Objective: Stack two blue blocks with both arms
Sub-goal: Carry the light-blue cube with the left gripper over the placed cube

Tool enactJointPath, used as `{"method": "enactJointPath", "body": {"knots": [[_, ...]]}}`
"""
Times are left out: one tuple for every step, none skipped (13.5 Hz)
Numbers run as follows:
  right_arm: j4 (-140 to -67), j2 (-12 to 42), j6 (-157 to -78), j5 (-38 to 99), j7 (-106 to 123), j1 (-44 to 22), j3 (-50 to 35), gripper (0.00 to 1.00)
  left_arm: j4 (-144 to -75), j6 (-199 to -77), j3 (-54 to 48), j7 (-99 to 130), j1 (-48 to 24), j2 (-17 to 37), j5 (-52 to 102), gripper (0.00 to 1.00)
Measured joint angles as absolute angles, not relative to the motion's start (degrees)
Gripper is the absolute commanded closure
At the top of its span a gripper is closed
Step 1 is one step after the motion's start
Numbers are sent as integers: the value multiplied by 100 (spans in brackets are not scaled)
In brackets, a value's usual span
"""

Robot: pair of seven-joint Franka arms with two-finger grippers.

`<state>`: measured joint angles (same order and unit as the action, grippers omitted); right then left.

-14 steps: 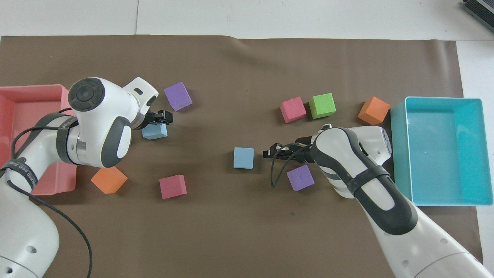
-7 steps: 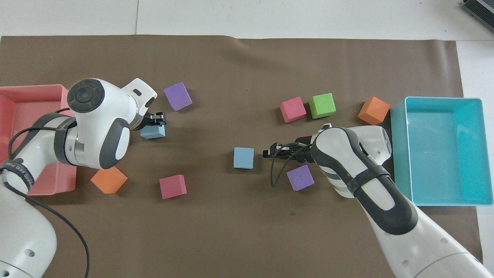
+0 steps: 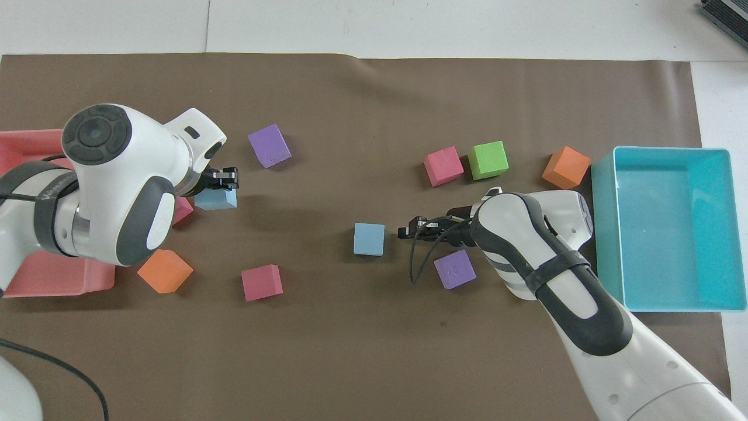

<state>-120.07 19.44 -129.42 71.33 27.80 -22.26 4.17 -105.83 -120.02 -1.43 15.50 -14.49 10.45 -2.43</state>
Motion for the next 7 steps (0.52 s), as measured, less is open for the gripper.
{"method": "enactJointPath", "body": {"knots": [[-12007,1944,-12942,7133,2780,-2227,417,100,-10326,-11719,-150,1550,-1514,1029,-243,100],[-12007,1944,-12942,7133,2780,-2227,417,100,-10106,-11551,-150,1550,-1637,1035,-243,100],[-12007,1944,-12942,7133,2780,-2227,417,100,-9955,-11484,-154,1551,-1821,1052,-243,100],[-12007,1944,-12942,7133,2780,-2227,417,100,-9885,-11482,-158,1564,-2014,1078,-243,100],[-12007,1944,-12942,7133,2780,-2227,417,100,-9852,-11503,-167,1576,-2212,1111,-242,100],[-12007,1944,-12942,7133,2780,-2227,417,100,-9843,-11528,-177,1590,-2418,1141,-229,100],[-12007,1944,-12942,7133,2780,-2227,417,100,-9843,-11544,-184,1632,-2650,1173,-210,100]]}}
